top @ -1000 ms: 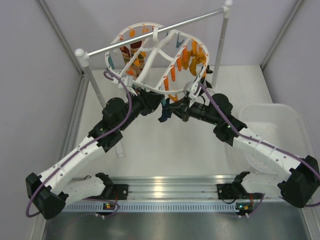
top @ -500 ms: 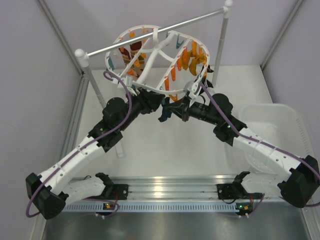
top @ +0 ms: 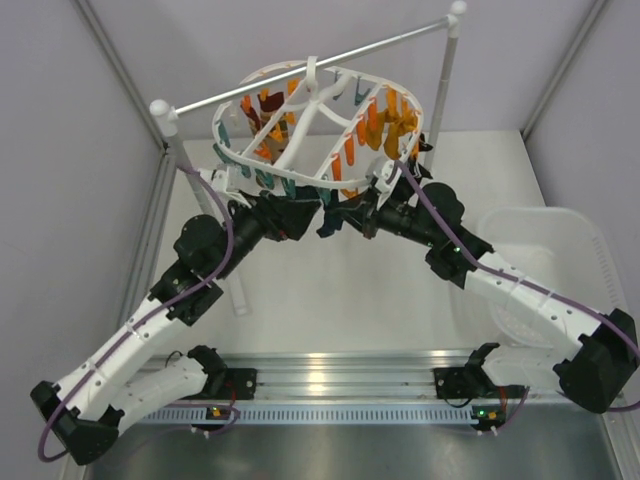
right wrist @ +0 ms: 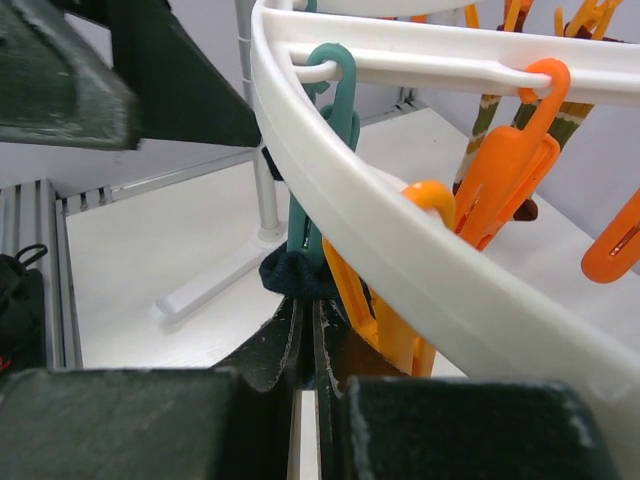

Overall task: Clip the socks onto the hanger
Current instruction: Clamp the sock onto the hanger, then reset both arms

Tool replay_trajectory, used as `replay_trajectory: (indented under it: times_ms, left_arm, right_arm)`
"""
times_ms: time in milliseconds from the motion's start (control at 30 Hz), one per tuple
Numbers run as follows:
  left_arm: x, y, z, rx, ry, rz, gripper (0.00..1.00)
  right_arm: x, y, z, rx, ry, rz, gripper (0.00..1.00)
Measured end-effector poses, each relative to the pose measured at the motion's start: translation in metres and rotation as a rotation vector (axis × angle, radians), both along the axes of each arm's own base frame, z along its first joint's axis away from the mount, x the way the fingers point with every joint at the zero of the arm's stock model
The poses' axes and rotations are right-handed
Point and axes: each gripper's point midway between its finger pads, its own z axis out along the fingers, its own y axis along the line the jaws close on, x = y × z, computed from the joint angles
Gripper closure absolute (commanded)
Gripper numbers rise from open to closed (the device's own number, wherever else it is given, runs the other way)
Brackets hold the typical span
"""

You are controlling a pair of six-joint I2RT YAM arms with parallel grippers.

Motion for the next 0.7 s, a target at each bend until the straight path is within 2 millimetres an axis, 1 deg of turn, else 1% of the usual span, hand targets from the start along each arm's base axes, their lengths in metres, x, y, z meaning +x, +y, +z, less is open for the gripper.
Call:
replay_trajectory:
  times_ms: [67,133,167,200,267,300,433,467,500,567,600,633,700]
  left_arm:
    - [-0.011,0.007,0.001,0.011,-0.021,-0.01,0.02]
    - [-0.021,0.012,-0.001,0.028,-0.041,-0.027,0.02]
    - [-0.026,0.015,-0.006,0.045,-0.047,-0.034,0.02]
    - [-0.03,0.017,-0.013,0.069,-0.047,-0.042,0.02]
    - [-0.036,0.022,-0.027,0.124,-0.051,-0.048,0.02]
    - [-0.038,0.024,-0.034,0.157,-0.049,-0.052,0.02]
    - [-0.042,0.031,-0.06,0.301,-0.04,-0.065,0.02]
    - [-0.043,0.033,-0.067,0.335,-0.038,-0.067,0.02]
    - [-0.044,0.035,-0.073,0.373,-0.034,-0.07,0.02]
    - [-0.046,0.042,-0.087,0.449,-0.029,-0.074,0.02]
    - [-0.047,0.046,-0.092,0.486,-0.03,-0.077,0.02]
    - [-0.049,0.049,-0.096,0.519,-0.03,-0.081,0.02]
    - [-0.053,0.056,-0.104,0.585,-0.03,-0.09,0.02]
  right_arm:
    - [0.001,-0.001,0.0,-0.006,0.002,-0.007,0.94]
    - [0.002,-0.002,0.0,-0.012,0.003,-0.014,0.84]
    - [0.003,-0.002,0.0,-0.017,0.003,-0.018,0.78]
    - [0.003,-0.003,-0.001,-0.023,0.006,-0.02,0.73]
    - [0.003,-0.004,-0.006,-0.045,0.01,-0.026,0.66]
    - [0.003,-0.005,-0.008,-0.055,0.013,-0.029,0.57]
    - [0.0,-0.012,-0.013,-0.093,0.012,-0.042,0.39]
    - [-0.002,-0.016,-0.012,-0.102,0.007,-0.048,0.37]
    - [-0.005,-0.02,-0.01,-0.107,0.0,-0.053,0.31]
    - [-0.011,-0.028,-0.005,-0.105,-0.017,-0.066,0.23]
    - [-0.015,-0.034,-0.001,-0.1,-0.029,-0.071,0.13]
    - [-0.021,-0.04,0.002,-0.094,-0.037,-0.077,0.08]
    - [-0.03,-0.05,0.005,-0.087,-0.053,-0.082,0.0]
